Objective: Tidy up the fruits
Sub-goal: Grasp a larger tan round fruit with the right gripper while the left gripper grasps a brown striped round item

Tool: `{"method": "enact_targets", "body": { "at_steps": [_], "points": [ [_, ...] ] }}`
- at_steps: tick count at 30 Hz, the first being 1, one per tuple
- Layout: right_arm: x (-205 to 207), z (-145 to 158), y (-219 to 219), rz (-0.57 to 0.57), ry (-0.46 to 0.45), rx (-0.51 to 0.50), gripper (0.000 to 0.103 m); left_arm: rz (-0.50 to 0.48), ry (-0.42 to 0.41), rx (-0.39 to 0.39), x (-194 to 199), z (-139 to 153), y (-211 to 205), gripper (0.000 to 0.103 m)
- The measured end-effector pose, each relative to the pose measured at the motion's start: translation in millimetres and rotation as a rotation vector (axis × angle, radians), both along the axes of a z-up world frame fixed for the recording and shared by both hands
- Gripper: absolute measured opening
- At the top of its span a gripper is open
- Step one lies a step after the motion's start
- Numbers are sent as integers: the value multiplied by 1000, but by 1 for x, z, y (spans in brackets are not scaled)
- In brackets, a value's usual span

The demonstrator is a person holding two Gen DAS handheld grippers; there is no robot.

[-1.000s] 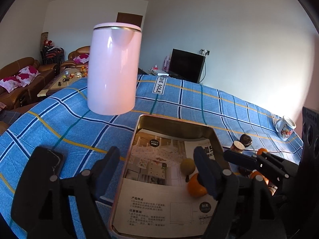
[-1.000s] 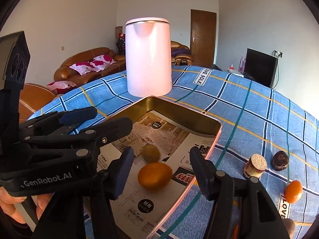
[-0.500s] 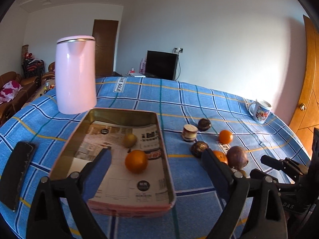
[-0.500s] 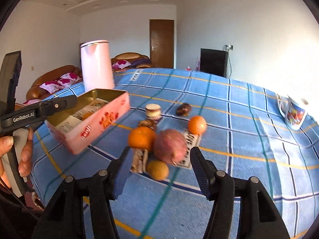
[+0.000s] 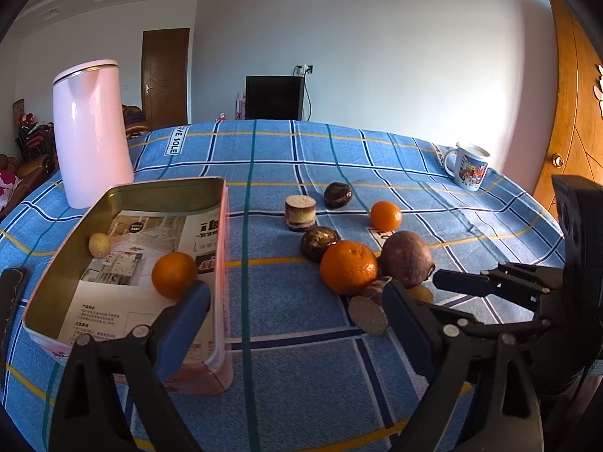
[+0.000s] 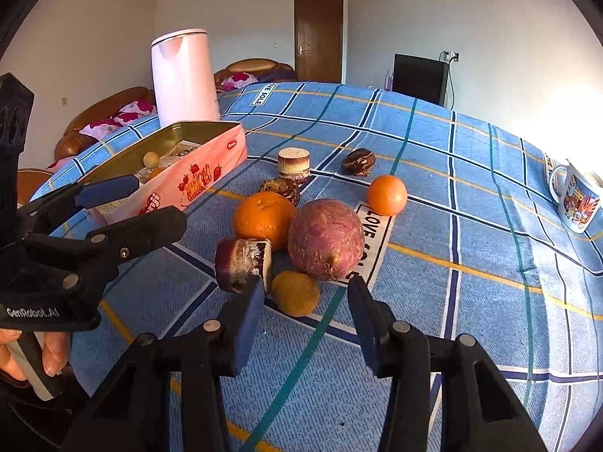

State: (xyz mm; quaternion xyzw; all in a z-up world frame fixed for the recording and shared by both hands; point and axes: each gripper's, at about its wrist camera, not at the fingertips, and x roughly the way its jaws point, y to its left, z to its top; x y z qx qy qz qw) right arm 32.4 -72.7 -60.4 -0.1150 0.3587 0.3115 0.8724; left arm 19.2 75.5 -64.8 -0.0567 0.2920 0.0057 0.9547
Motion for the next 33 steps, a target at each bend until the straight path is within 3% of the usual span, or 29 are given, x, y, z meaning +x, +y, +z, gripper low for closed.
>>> {"method": "enact_targets", "body": {
  "at_steps": [2,4,7,12,17,20,26,28,30,33],
  "points": [
    [8,-4,1,22,56,15,47,-4,0,5,1,-1,-3,98],
    [14,-9,3,57,117,25,37,-2,2,16,1,-1,-5,98],
    [13,-9,1,73,128,54,29,0,5,20,2,-1,-7,100],
    [-6,2,-14,58,6,96,29,5,-8,41,0,3,-12,100],
    [-14,14,-43,-59,-158,111,29,-39,6,55,4,1,-29,100],
    [-3,14,-58,-94,-147,137,29,-85,43,66,14,-4,-45,100],
    [0,14,-62,-62,-105,178,29,-113,120,48,36,-8,-55,96],
    [1,15,-63,-61,-98,189,29,-128,159,35,42,-12,-57,87],
    [-2,15,-63,-56,-101,195,29,-143,205,5,48,-18,-55,68],
    [-6,15,-64,-54,-116,199,29,-141,227,-26,50,-22,-52,55]
  ]
}}
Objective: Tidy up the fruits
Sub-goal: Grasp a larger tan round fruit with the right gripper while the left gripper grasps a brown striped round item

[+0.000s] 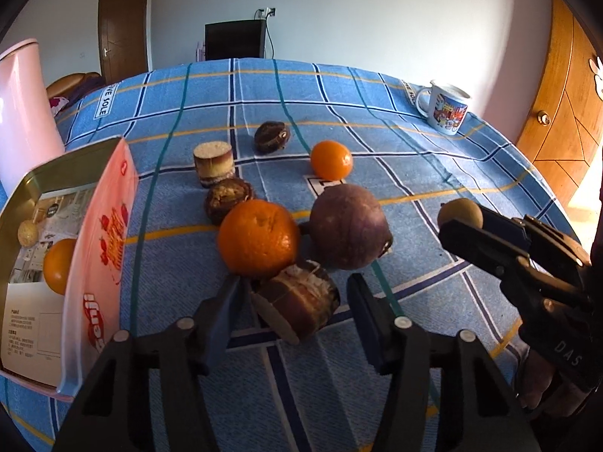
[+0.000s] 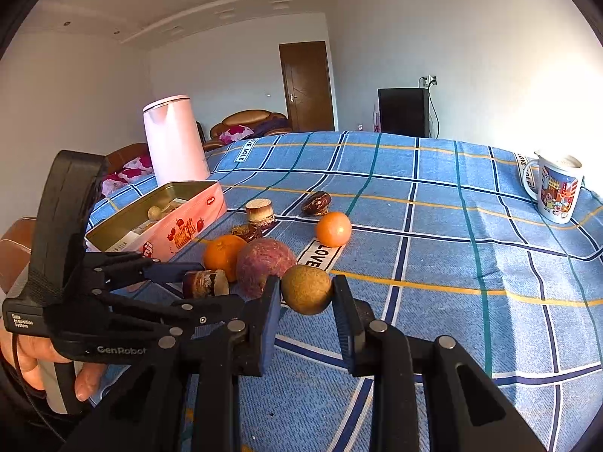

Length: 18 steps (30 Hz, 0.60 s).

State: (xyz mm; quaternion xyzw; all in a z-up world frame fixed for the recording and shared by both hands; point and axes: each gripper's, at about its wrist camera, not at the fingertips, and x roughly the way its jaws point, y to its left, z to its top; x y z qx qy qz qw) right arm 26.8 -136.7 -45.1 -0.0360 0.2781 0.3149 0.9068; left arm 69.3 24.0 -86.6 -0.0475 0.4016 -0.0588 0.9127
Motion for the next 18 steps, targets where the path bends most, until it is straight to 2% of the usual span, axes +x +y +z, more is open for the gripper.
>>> {"method": "enact_targets", "body": {
  "at_steps": [3,10,18],
  "points": [
    [-1,0,0,0,-6,3,29,-8,-9,-15,-2,-1,0,46],
    [-8,2,-5,-5,-37,12,29,-17,-64,-48,-10,4,3,46],
    [-17,6,-7,-6,-101,25,29,3,-159,-9,-21,12,1,46]
  ]
}}
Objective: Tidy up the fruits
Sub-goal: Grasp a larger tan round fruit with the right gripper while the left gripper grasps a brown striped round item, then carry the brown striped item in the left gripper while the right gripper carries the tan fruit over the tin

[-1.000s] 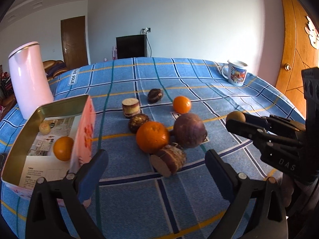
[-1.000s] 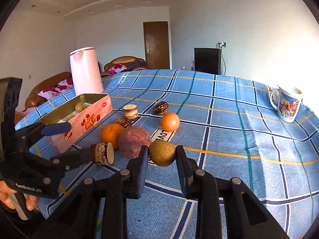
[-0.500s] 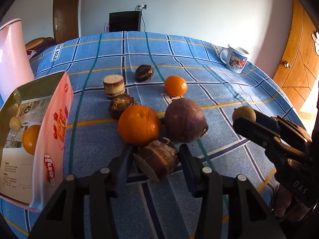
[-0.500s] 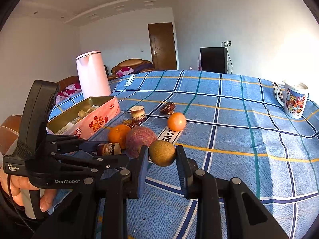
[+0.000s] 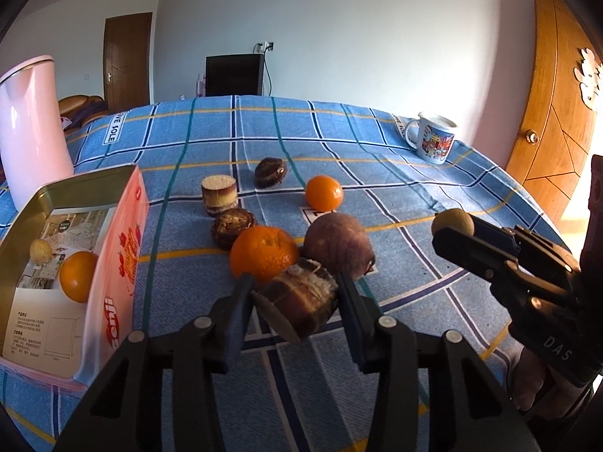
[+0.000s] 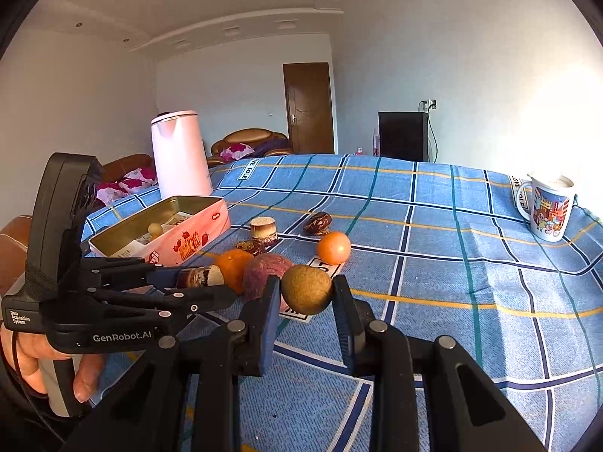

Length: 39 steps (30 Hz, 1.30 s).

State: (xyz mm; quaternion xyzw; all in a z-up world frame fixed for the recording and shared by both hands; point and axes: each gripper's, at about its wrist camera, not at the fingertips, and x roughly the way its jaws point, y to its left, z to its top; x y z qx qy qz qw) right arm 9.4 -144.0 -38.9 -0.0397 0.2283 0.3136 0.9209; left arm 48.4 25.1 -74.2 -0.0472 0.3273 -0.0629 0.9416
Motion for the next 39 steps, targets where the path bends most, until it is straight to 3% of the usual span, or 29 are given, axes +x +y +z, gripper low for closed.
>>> {"method": "enact_targets", "body": {
  "at_steps": [16,39],
  "points": [
    [-14,3,-3,3,-86,19,29,20,-128,69,-17,7,-6,46],
    [-29,6,-4,19,-177,29,29,41,-215,132,-29,8,-14,46]
  ]
}}
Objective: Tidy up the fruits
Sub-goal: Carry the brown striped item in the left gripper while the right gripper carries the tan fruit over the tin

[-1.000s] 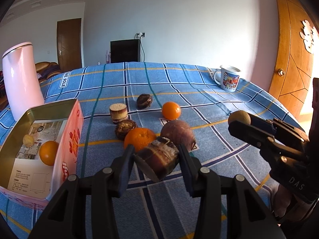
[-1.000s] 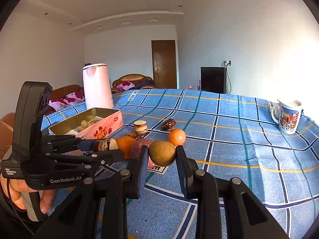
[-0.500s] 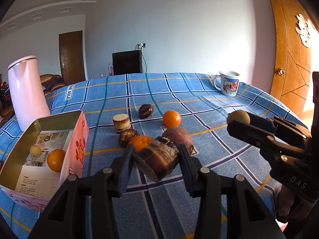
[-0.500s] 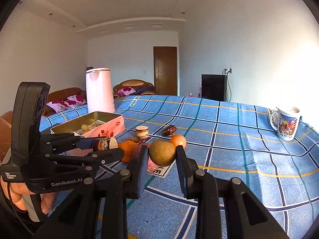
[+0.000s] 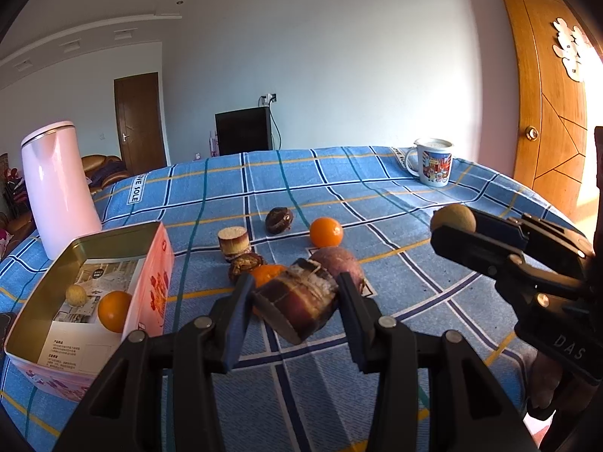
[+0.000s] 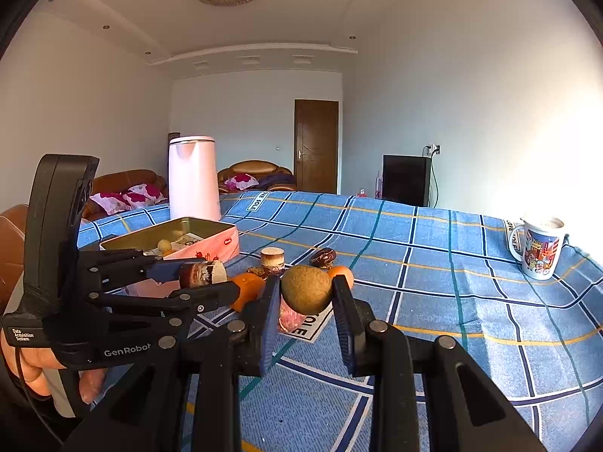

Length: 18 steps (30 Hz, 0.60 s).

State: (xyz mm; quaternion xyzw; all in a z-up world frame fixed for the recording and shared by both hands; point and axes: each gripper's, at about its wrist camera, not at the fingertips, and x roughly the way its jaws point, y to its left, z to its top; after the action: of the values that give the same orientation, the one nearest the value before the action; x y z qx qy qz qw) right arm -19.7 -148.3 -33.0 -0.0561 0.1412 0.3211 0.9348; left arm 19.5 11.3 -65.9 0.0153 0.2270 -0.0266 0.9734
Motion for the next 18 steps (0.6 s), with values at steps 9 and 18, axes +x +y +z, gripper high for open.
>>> {"method": "enact_targets", "body": {
  "at_steps": [9,18],
  "points": [
    [-4,0,-2,-2,-22,8,29,14,-30,6,-6,3,2,46],
    [-3,10,11,8,0,-25,29,58,-48,-29,-15,12,28,46]
  ]
}}
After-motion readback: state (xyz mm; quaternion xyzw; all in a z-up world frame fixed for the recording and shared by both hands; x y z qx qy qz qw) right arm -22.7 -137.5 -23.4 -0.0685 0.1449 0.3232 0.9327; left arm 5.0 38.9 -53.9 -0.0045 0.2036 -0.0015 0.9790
